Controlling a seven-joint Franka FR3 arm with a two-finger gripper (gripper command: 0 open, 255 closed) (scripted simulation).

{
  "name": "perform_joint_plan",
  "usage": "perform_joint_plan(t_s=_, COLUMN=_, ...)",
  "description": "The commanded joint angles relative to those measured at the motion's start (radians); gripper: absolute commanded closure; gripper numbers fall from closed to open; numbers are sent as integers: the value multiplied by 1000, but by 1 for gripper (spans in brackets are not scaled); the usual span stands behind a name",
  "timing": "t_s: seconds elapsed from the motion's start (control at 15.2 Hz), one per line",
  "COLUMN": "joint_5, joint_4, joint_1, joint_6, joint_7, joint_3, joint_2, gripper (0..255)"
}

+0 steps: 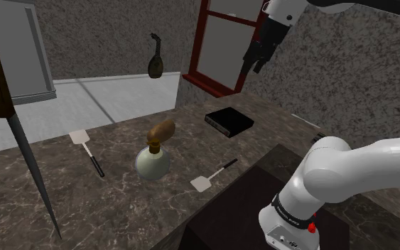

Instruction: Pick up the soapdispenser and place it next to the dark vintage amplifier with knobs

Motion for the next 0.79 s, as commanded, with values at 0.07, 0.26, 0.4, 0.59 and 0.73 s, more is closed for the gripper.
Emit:
perform_joint_plan(t_s=0.07, joint_5=9, joint_4=-14, joint_1=5, joint_6=21, joint_7=15, joint_3=13, joint_2=12, gripper=0)
perform_joint_plan(t_s=0.26, joint_5=36, joint_4=-52, joint_1=22, joint_6=84, joint_7=60, joint_3=53, joint_2=55, gripper=0)
perform_joint_plan(t_s=0.4, joint_5=53, joint_4=-71, joint_1=34, joint_6=127, joint_7=89, joint_3=80, joint_2=89, gripper=0)
perform_joint_plan(t_s=0.59, joint_5=77, joint_4=-92, joint_1=51, joint_6=193, joint_7=132, joint_3=119, joint_2=149, gripper=0)
perform_joint_plan(t_s=0.73, joint_5=92, joint_4=-100, joint_1=62, joint_6=237, joint_7=160, joint_3=146, joint_2=195, gripper=0)
